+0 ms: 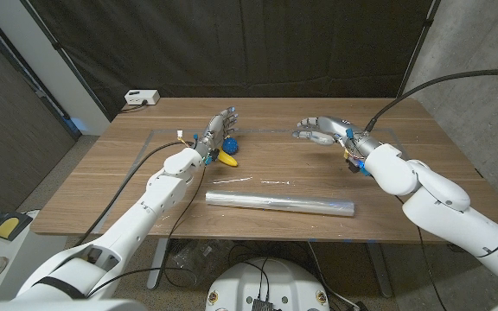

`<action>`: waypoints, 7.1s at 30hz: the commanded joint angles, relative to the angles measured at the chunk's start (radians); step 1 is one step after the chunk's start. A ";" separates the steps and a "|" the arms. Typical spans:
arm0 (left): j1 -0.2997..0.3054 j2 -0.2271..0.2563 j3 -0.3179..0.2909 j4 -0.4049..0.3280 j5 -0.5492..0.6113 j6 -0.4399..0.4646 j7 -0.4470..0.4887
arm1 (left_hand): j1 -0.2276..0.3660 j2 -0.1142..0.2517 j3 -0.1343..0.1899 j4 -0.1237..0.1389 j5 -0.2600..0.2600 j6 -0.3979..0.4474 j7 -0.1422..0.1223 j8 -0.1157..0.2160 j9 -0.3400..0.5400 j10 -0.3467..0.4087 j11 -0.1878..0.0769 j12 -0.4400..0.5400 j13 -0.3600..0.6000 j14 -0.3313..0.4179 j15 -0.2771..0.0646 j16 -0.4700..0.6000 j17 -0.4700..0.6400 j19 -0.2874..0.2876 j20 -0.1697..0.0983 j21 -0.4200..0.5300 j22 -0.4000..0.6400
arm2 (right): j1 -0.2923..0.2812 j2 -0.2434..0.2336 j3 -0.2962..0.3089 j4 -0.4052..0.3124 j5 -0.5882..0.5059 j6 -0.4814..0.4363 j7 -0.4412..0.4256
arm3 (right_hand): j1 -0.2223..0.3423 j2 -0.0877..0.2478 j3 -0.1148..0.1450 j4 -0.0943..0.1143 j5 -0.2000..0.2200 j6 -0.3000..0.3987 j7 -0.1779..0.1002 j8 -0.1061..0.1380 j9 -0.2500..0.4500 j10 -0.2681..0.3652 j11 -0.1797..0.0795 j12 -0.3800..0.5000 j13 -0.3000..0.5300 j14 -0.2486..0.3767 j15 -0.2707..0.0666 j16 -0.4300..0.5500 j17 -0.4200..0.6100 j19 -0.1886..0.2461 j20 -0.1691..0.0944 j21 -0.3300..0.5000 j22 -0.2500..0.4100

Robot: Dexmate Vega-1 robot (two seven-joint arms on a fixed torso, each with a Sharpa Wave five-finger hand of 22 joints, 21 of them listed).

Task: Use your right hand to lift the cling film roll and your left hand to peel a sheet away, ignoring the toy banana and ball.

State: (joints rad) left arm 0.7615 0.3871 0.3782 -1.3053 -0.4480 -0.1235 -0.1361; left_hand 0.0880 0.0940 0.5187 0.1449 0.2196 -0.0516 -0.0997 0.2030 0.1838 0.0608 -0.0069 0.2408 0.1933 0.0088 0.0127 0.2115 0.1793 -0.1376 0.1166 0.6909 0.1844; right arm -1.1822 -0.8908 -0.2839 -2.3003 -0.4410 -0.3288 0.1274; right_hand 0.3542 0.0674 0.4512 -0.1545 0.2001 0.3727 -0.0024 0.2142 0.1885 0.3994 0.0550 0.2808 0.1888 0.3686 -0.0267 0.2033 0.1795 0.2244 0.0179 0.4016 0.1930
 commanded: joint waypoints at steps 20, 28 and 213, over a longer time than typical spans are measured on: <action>-0.062 -0.015 0.023 0.110 -0.016 -0.046 -0.062 | -0.006 0.000 -0.007 0.005 0.000 0.006 -0.002 -0.003 0.004 0.009 0.002 -0.001 0.004 0.015 0.009 0.000 0.005 -0.001 0.009 -0.010 0.001 | 0.097 -0.071 -0.235 -0.177 -0.131 -0.291 0.161 | 0.020 -0.028 -0.002 -0.013 -0.006 -0.035 0.002 -0.015 0.004 -0.016 -0.014 -0.017 0.004 -0.014 -0.009 -0.011 0.000 -0.001 -0.005 -0.004 0.004; -0.063 -0.005 0.024 0.116 -0.025 -0.048 -0.076 | -0.007 0.000 -0.008 0.005 0.000 0.008 -0.002 -0.003 0.004 0.010 0.001 -0.002 0.004 0.016 0.009 -0.001 0.006 0.000 0.009 -0.012 0.002 | 0.183 -0.064 -0.365 -0.208 -0.208 -0.405 0.249 | 0.048 -0.039 0.004 -0.023 -0.005 -0.063 -0.001 -0.023 0.005 -0.039 -0.023 -0.029 0.005 -0.024 -0.015 -0.016 -0.001 -0.003 -0.003 -0.008 0.003; -0.223 -0.042 0.076 0.323 -0.077 -0.200 -0.246 | 0.032 -0.121 -0.069 -0.064 0.001 0.020 -0.022 -0.005 0.001 0.035 -0.013 -0.021 0.006 0.058 -0.006 -0.010 0.002 0.030 0.016 -0.071 0.000 | -0.242 0.579 0.029 0.120 0.315 0.099 -0.344 | 0.923 0.038 -0.041 -0.013 -0.003 0.577 -0.069 0.166 0.078 0.667 -0.163 0.282 0.298 0.781 -0.205 0.372 0.431 0.499 -0.221 0.741 0.249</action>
State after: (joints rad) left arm 0.5460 0.3560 0.4520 -1.0058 -0.5283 -0.2804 -0.3694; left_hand 0.1129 -0.0131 0.4470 0.0917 0.2196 -0.0391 -0.1161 0.1991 0.1836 0.0855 -0.0179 0.2207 0.1974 0.0591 0.0086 0.2036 0.1813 -0.1175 0.1326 0.6211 0.1812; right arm -1.3263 -0.4489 -0.4513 -2.2712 -0.3813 -0.5650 -0.2394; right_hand 1.0980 -0.0946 0.3516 -0.1546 0.1898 0.8917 -0.0201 0.3718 0.2557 0.9659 -0.0183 0.5551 0.4819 1.0303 -0.0556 0.5762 0.6108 0.7105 -0.0678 1.1335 0.4449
